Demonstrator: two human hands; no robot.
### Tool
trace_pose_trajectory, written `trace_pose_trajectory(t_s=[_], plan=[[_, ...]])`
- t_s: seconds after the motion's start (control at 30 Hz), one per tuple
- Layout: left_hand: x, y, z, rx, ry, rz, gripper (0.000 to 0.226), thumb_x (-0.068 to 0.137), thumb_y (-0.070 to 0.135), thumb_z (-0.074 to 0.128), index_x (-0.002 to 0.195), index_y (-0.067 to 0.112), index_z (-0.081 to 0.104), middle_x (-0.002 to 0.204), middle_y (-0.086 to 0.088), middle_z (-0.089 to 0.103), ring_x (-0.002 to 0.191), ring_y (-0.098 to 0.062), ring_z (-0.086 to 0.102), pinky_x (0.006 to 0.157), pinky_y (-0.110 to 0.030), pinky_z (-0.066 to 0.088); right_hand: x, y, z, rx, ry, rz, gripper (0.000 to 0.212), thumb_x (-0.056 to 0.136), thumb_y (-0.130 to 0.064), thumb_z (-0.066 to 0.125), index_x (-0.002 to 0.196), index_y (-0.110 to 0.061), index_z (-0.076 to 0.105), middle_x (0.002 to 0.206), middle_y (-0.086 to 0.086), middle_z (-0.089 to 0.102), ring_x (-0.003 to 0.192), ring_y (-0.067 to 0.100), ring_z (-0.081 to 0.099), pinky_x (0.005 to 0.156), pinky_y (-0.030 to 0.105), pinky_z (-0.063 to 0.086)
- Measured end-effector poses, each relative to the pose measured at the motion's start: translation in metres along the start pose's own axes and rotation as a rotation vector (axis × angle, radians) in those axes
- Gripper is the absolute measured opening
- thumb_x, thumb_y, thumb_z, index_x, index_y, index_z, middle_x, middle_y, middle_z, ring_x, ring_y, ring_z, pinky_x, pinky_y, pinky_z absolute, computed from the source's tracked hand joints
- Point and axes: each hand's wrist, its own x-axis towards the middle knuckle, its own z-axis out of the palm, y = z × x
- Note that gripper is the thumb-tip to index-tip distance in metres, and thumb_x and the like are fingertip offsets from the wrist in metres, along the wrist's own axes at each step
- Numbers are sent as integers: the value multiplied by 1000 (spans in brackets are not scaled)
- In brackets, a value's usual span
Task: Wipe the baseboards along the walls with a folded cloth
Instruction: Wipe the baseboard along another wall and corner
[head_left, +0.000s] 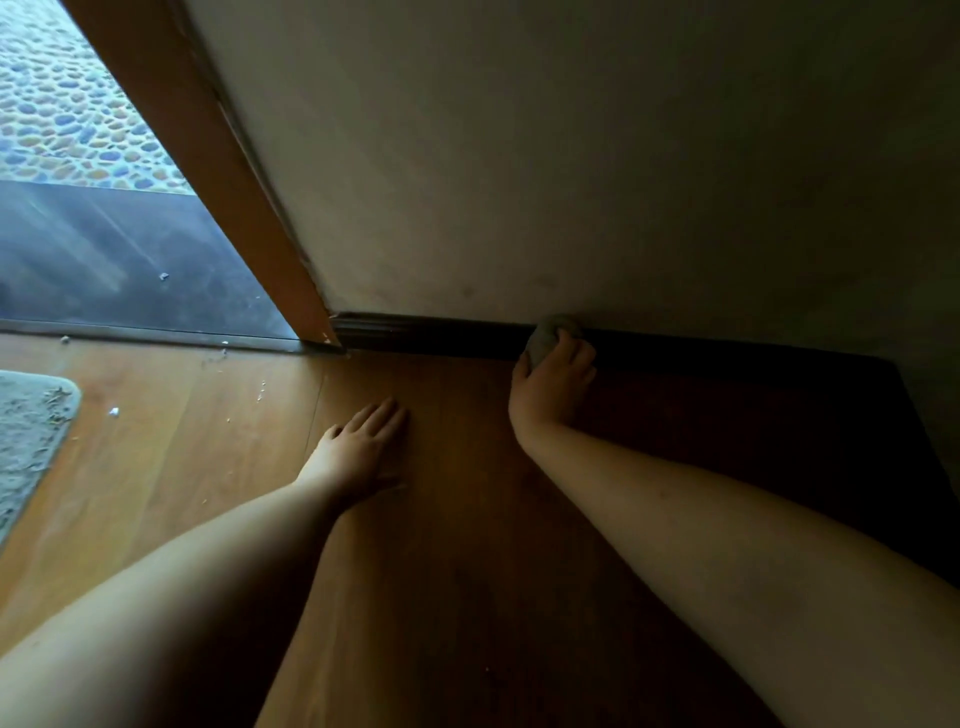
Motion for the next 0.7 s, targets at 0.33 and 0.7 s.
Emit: trace_pose_trajectory(t_s=[0.33,0.7], plan=[[-40,-14,21,-142,66,-166,96,88,70,46,158,27,-4,166,4,-7,153,-19,0,120,-47,20,-36,-65,48,127,-149,-21,54,94,-28,61,143,-15,40,145,12,33,128,32,37,103,42,38],[-64,-19,31,-160,111,-278,93,94,62,45,156,23,-12,166,3,-4,152,-18,6,119,-42,25,-64,-130,89,235,-193,155,56,95,-29,59,144,-18,36,151,11,26,131,35,34,109,42,34]])
